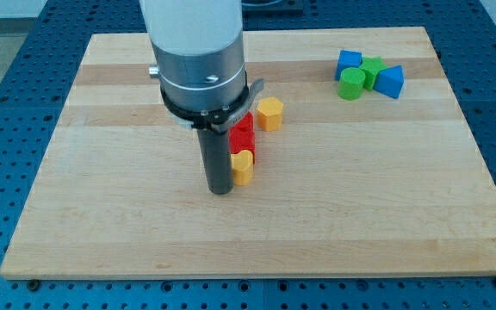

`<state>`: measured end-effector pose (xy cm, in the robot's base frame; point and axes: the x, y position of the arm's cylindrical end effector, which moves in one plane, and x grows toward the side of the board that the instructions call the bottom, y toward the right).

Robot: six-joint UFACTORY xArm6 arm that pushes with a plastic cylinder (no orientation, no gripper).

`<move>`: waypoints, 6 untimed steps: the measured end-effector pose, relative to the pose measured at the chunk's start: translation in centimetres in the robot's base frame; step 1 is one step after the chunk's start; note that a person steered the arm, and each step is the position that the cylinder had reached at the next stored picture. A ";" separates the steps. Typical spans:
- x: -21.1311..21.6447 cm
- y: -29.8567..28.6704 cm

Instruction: Slide the yellow heart bottom right of the yellow hexagon

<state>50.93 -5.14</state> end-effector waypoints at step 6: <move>-0.9 4.3</move>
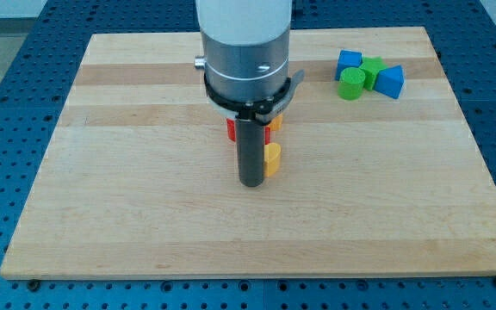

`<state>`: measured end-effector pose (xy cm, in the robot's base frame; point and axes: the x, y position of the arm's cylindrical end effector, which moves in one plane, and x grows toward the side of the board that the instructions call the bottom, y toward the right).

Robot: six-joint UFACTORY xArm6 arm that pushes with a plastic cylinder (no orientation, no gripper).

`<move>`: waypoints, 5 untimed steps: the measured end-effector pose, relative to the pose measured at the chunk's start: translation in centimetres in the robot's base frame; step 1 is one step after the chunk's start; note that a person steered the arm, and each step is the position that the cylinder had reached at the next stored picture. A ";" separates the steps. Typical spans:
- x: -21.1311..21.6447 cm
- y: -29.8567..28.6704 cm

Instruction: Slide the yellow heart bottom right of the yellow hexagon

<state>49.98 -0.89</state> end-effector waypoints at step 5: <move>-2.6 3.9</move>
